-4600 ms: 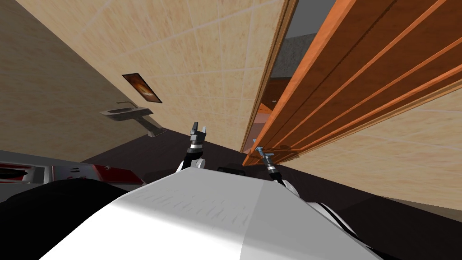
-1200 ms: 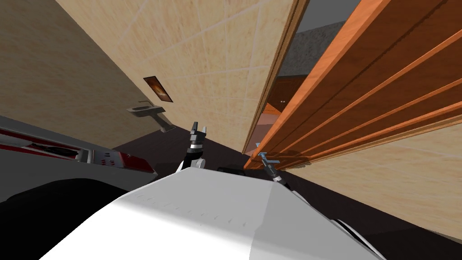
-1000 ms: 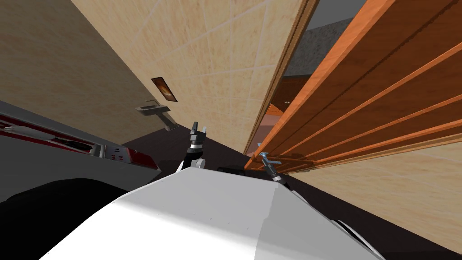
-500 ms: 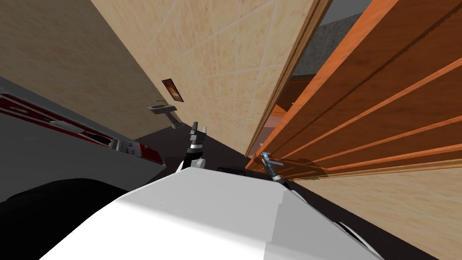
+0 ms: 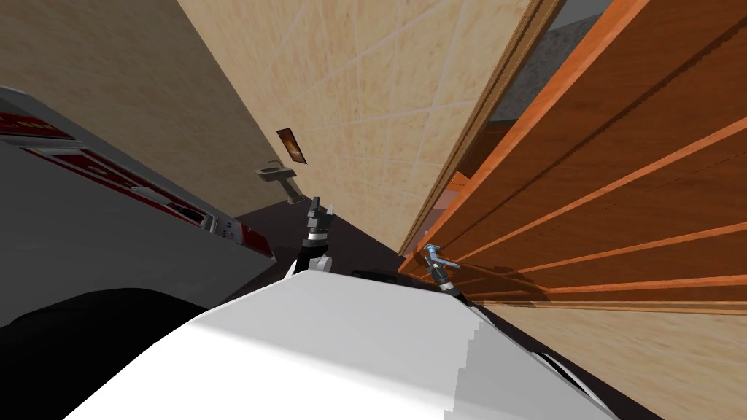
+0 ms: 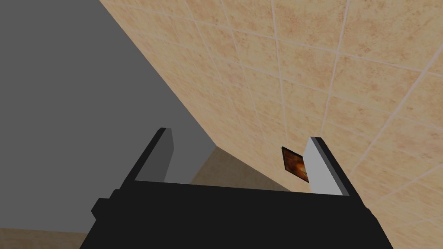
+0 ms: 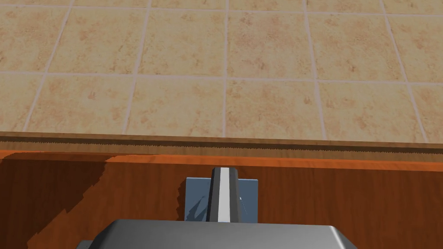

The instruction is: Pull the door open

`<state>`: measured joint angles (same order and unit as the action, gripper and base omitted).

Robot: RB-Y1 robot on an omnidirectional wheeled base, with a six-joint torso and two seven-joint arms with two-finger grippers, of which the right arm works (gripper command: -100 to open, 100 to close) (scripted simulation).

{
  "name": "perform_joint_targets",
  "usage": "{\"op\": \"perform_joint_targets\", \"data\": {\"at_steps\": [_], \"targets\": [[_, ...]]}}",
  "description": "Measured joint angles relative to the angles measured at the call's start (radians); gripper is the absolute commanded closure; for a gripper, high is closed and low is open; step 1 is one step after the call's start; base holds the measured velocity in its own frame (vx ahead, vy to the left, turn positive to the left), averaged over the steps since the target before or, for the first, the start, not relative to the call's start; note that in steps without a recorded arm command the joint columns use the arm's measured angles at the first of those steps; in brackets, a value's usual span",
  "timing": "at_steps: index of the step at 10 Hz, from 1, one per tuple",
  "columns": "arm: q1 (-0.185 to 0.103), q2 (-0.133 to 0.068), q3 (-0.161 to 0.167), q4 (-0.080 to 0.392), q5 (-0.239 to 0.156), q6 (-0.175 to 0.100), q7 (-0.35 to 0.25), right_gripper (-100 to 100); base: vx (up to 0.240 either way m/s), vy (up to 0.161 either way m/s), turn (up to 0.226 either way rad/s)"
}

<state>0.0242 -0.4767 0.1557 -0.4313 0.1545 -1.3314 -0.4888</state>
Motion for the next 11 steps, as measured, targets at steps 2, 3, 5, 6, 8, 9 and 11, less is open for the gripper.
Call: {"op": "perform_joint_targets", "data": {"at_steps": [2,3,5,6,8,9,11], "targets": [[0.028,-0.003,-0.023,-0.03,-0.023,0.024,-0.002,-100,-0.012,0.11,-0.303],[0.038,-0.003,-0.035,-0.036,-0.034,0.034,-0.001,-100,-0.019,0.096,-0.201],[0.042,-0.003,-0.05,-0.018,-0.049,0.03,0.0,-100,-0.022,0.059,-0.139],[0.039,-0.002,-0.061,0.001,-0.06,0.024,0.001,-100,-0.034,0.078,-0.308],[0.066,-0.003,-0.08,-0.035,-0.078,0.052,0.001,-100,-0.02,0.04,-0.019],[0.056,-0.002,-0.08,-0.01,-0.078,0.038,0.001,-100,-0.017,0.038,-0.244],[0.068,-0.003,-0.1,-0.009,-0.097,0.041,0.002,-100,-0.03,0.072,-0.272]]}}
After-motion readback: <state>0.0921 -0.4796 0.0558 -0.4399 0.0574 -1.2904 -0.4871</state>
